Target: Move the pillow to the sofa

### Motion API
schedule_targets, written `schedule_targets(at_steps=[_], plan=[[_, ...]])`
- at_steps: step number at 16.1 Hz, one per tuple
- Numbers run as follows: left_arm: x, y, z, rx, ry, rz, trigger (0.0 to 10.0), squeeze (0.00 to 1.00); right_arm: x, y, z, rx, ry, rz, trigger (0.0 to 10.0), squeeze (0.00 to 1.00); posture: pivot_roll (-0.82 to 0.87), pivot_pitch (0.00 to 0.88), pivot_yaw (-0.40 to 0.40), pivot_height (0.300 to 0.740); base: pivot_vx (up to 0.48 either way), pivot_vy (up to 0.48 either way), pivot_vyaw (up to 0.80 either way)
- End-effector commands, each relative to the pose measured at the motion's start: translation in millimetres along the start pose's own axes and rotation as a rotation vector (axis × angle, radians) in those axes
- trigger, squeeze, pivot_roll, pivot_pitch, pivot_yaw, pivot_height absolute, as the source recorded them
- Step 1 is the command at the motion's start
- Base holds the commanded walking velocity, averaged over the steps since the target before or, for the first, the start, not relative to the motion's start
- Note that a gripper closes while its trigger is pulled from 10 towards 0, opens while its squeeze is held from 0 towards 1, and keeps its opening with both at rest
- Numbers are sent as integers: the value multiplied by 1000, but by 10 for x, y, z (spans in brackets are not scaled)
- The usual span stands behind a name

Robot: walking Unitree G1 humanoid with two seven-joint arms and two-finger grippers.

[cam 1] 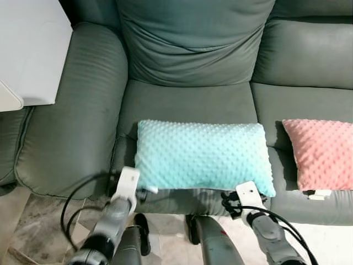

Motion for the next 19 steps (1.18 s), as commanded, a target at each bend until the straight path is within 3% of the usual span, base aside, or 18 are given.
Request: schedule_targets(at_steps=[1,3,8,13,19], plan=[[-32,-46,-235,-30,68,26,10000,0,-51,80,-118,11,36,14,10000,0,-151,451,7,740,0,0,0],[-18,-64,-194,-73,63,34,10000,0,-46,92,-102,10,30,15,10000,0,-151,451,6,740,0,0,0],[5,-93,-103,-90,28,37,10000,0,-41,57,-97,9,29,6,10000,0,-144,453,13,740,0,0,0],[-3,10,-141,-87,29,60,10000,0,-60,-102,-196,-18,70,-38,10000,0,-130,447,20,740,0,0,0],[13,40,-103,-77,26,66,10000,0,-6,-274,-76,-69,36,-121,10000,0,-127,449,22,740,0,0,0]])
Point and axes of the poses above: a point about 5 cm out from each wrist's last joint towards the gripper, its own x axis pointing out of the wrist towards the gripper, its own z axis along the axis of the wrist's last joint, y = z × x, the point moved 4 cm from there along x, pointing out of the wrist towards the gripper, and after that the axes turned 2 degrees about -x, right-handed, at the moved point
